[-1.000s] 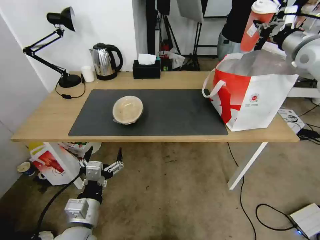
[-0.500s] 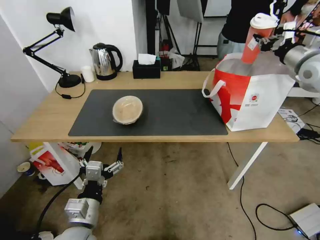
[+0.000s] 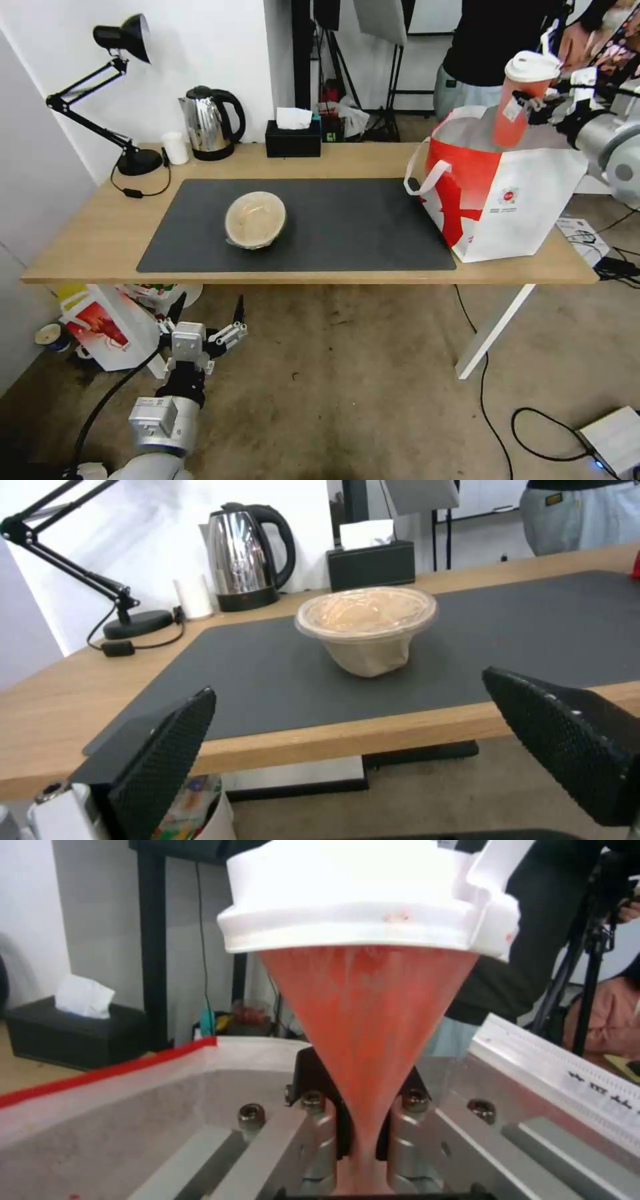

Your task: Pick up the trash from the table and place it into the takeout bag.

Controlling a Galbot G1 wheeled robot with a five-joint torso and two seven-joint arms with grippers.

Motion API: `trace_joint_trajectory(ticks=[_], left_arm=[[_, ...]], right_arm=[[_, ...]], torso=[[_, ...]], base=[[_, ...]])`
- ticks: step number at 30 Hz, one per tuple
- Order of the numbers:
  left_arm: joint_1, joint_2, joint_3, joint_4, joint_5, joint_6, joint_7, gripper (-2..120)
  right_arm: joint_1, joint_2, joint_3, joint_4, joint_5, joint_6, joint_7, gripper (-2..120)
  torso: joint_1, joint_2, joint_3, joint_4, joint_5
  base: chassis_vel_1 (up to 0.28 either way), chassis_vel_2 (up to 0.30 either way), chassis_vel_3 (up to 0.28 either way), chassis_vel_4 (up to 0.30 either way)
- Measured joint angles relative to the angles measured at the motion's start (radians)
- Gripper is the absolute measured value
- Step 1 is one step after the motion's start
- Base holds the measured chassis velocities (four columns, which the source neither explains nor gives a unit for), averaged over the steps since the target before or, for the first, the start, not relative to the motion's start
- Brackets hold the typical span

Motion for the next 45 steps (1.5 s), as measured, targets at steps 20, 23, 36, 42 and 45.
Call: trace_joint_trajectory(ticks=[20, 23, 36, 42, 45], left_arm=[[0.0, 0.0, 0.0, 0.0, 0.0, 0.0, 0.0, 100], [0.0, 0.0, 0.0, 0.0, 0.0, 0.0, 0.0, 100], [0.0, 0.0, 0.0, 0.0, 0.0, 0.0, 0.0, 100], [0.0, 0.0, 0.0, 0.0, 0.0, 0.0, 0.0, 100], [0.0, 0.0, 0.0, 0.0, 0.0, 0.0, 0.0, 100]], right_arm=[[0.01, 0.107, -0.052, -0.145, -0.067, 0.016, 0.001, 3], [0.01, 0.111, -0.056, -0.147, -0.072, 0.012, 0.003, 3], [0.017, 0.074, -0.074, -0.087, -0.095, -0.062, 0.049, 32], [0.045, 0.04, -0.09, -0.042, -0.101, -0.126, 0.053, 59], [0.052, 0.027, -0.09, -0.024, -0.098, -0.153, 0.055, 69]], torso=[[0.0, 0.0, 0.0, 0.0, 0.0], [0.0, 0.0, 0.0, 0.0002, 0.0], [0.0, 0.0, 0.0, 0.0, 0.0001], [0.0, 0.0, 0.0, 0.0001, 0.0001], [0.0, 0.0, 0.0, 0.0, 0.0]], base=[[0.0, 0.0, 0.0, 0.0], [0.0, 0.0, 0.0, 0.0], [0.0, 0.0, 0.0, 0.0], [0.0, 0.0, 0.0, 0.0], [0.0, 0.0, 0.0, 0.0]])
